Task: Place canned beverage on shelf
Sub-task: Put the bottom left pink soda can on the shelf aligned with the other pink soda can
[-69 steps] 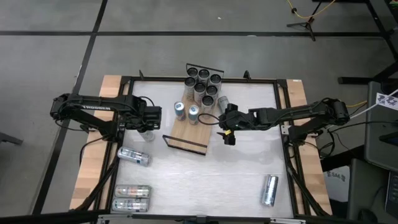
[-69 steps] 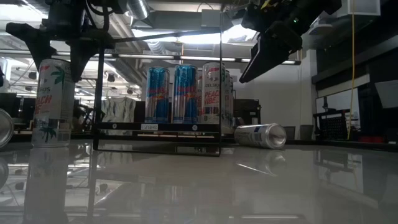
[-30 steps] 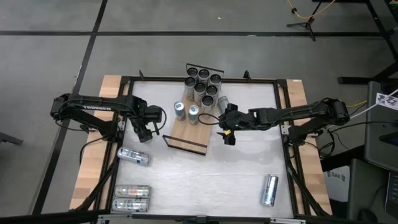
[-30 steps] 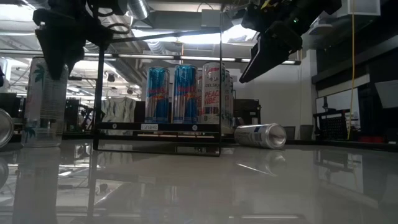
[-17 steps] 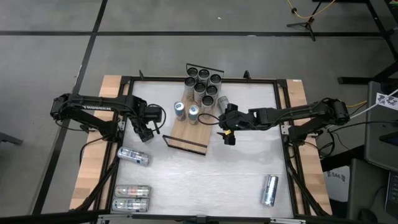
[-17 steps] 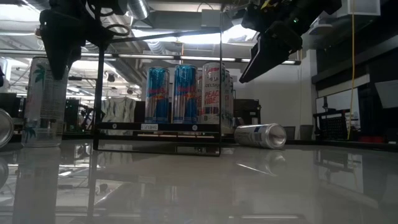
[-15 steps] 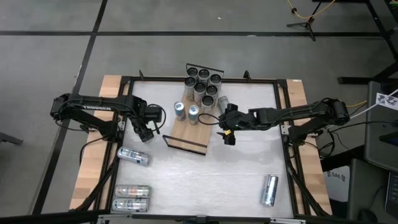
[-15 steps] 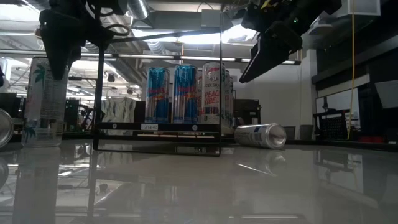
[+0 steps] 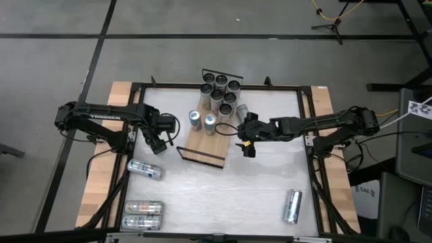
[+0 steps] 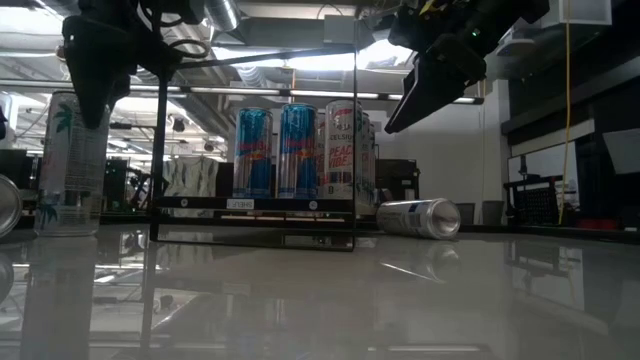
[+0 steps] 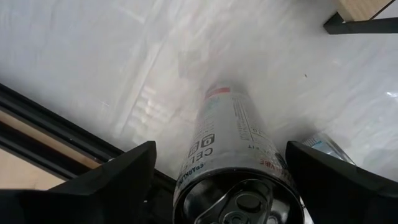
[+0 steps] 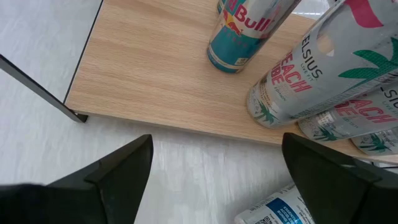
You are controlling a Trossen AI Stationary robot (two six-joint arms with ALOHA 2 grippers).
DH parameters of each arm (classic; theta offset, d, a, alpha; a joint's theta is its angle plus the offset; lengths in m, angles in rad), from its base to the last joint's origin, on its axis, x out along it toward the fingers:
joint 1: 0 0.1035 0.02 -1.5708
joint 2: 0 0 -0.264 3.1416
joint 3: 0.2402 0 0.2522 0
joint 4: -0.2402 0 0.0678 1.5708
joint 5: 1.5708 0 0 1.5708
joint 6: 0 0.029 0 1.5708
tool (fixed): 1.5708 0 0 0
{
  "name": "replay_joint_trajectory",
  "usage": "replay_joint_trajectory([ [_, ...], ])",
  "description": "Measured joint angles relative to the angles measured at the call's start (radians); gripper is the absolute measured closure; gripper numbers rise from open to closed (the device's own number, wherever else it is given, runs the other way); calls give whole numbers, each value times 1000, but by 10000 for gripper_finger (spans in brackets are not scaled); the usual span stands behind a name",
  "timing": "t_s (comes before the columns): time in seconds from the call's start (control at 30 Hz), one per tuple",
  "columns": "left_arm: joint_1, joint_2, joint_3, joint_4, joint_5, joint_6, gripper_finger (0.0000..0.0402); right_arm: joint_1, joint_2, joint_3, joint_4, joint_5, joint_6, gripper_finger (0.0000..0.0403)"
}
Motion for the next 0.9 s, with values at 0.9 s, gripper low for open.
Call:
replay_joint_trajectory([
  [0.9,0,0,-93,-3,144,3,51,0,0,0,0,0,0,52],
])
